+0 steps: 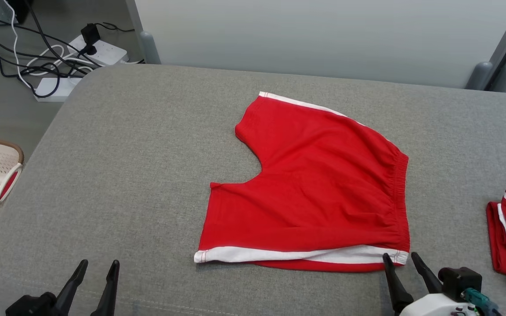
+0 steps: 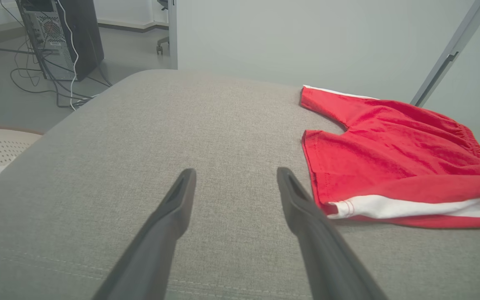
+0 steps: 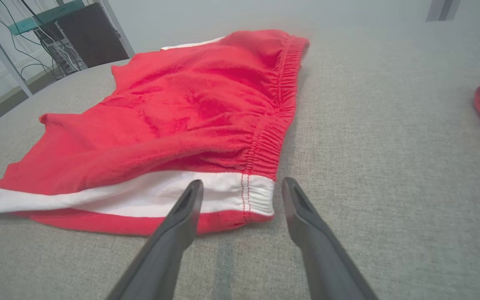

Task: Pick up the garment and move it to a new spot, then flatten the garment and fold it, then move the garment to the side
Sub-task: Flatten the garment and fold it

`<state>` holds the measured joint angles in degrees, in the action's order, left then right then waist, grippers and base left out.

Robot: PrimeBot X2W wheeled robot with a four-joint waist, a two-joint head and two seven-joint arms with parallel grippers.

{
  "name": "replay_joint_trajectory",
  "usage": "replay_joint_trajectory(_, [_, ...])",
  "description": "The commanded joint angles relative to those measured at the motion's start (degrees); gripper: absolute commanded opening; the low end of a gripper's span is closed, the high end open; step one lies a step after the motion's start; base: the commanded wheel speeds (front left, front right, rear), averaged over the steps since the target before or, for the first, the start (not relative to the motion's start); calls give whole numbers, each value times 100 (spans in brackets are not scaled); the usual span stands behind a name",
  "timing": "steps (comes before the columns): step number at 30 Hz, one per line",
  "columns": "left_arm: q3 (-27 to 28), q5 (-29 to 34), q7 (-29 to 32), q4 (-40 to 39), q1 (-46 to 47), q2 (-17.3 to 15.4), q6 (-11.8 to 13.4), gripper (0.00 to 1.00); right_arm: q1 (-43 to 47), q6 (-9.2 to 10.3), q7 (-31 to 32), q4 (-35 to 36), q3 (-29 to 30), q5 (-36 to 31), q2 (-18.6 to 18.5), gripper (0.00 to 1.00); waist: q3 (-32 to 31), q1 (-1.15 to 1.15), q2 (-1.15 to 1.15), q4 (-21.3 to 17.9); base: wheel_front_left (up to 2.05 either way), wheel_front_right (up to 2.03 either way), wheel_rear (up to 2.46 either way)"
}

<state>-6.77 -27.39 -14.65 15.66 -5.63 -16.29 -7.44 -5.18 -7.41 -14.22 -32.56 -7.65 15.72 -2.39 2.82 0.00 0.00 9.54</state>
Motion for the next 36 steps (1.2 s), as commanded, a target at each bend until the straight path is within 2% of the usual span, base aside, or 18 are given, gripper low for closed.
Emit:
replay_joint_trajectory(1, [180,-35,-35,-150,263,-185,-4,100,-227,-8,-78,90,-88,37,-49,95,53,0,0,38,0,0,0])
replay_joint_trajectory(6, [91,-127,-35,-239,317,-308,-4,100,-353,-8,-78,24,-12,93,-49,93,189,0,0,119,0,0,0])
replay_joint_trajectory(8, [67,-162,-35,-276,330,-351,-4,100,-378,-8,-78,-28,-44,92,-49,89,236,0,0,145,0,0,0])
replay_joint_trajectory(9, [62,-182,-35,-290,336,-369,-4,100,-390,-8,-78,-65,-64,100,-49,80,257,0,0,156,0,0,0])
replay_joint_trajectory(10, [57,-200,-35,-300,341,-385,-4,100,-408,-8,-78,-95,-76,94,-49,56,275,0,0,162,0,0,0])
replay_joint_trajectory(12, [32,-223,-35,-323,357,-406,-4,100,-433,-8,-78,-161,-130,102,-49,24,305,0,0,170,0,0,0])
replay_joint_trajectory(13, [21,-234,-35,-330,365,-411,-4,100,-440,-8,-78,-182,-155,109,-49,9,315,0,0,169,0,0,0])
replay_joint_trajectory(14, [9,-249,-35,-337,376,-415,-4,100,-440,-8,-78,-184,-175,110,-49,0,325,0,0,164,0,0,0])
replay_joint_trajectory(19, [-310,-513,-35,-465,391,-464,-4,100,-404,-8,-78,-104,-212,69,-49,0,382,0,0,24,0,0,0])
replay_joint_trajectory(20, [-748,-828,-35,-544,439,-568,-4,100,-391,-8,-78,-31,-166,-13,-49,0,435,0,0,-55,0,0,0])
replay_joint_trajectory(26, [-1879,-1852,-35,-702,801,-1063,-4,100,-450,-8,-78,241,-321,-209,-49,0,760,0,0,-378,0,0,0])
replay_joint_trajectory(33, [-2664,-2679,-35,-689,1072,-1409,-4,100,-656,-8,-78,429,-762,-150,-49,0,1047,0,0,-742,0,0,0])
replay_joint_trajectory(36, [-2783,-2888,-35,-641,1116,-1503,-4,100,-725,-8,-78,479,-906,-119,-49,0,1117,0,0,-825,0,0,0])
